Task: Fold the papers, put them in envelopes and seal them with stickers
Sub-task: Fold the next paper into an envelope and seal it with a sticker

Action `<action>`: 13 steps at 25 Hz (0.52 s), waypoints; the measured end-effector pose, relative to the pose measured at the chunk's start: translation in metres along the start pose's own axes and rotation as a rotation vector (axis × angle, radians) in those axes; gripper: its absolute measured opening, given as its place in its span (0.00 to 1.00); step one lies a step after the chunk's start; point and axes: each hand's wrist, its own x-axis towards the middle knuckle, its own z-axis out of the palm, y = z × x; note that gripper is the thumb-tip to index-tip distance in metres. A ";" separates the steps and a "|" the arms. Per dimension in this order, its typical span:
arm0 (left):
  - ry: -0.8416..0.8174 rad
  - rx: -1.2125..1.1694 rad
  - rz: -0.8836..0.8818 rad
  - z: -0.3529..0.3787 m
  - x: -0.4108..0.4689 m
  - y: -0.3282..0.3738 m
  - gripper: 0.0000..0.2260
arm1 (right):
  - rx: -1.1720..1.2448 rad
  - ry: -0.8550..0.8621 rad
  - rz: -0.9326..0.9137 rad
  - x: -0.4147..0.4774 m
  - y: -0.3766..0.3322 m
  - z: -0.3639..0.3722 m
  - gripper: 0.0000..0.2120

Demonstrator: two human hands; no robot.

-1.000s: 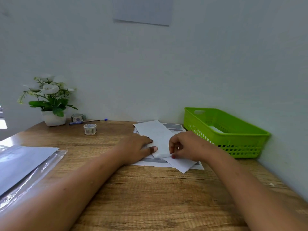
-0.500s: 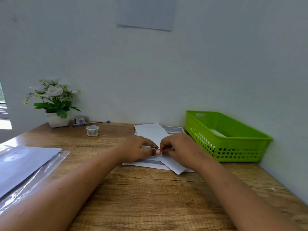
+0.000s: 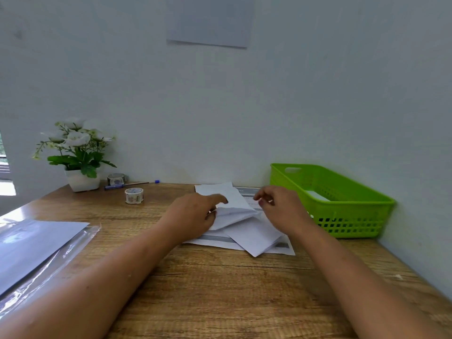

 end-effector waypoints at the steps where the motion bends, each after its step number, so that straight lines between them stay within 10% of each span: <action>1: 0.037 0.001 0.010 -0.001 0.000 -0.002 0.14 | -0.111 -0.071 0.064 0.001 0.005 0.001 0.11; 5: 0.151 0.093 0.065 -0.010 -0.001 -0.010 0.06 | -0.354 -0.354 0.200 -0.006 0.007 0.013 0.26; 13: 0.158 0.051 0.176 0.001 -0.001 -0.019 0.13 | -0.151 -0.179 0.243 -0.007 -0.012 0.026 0.21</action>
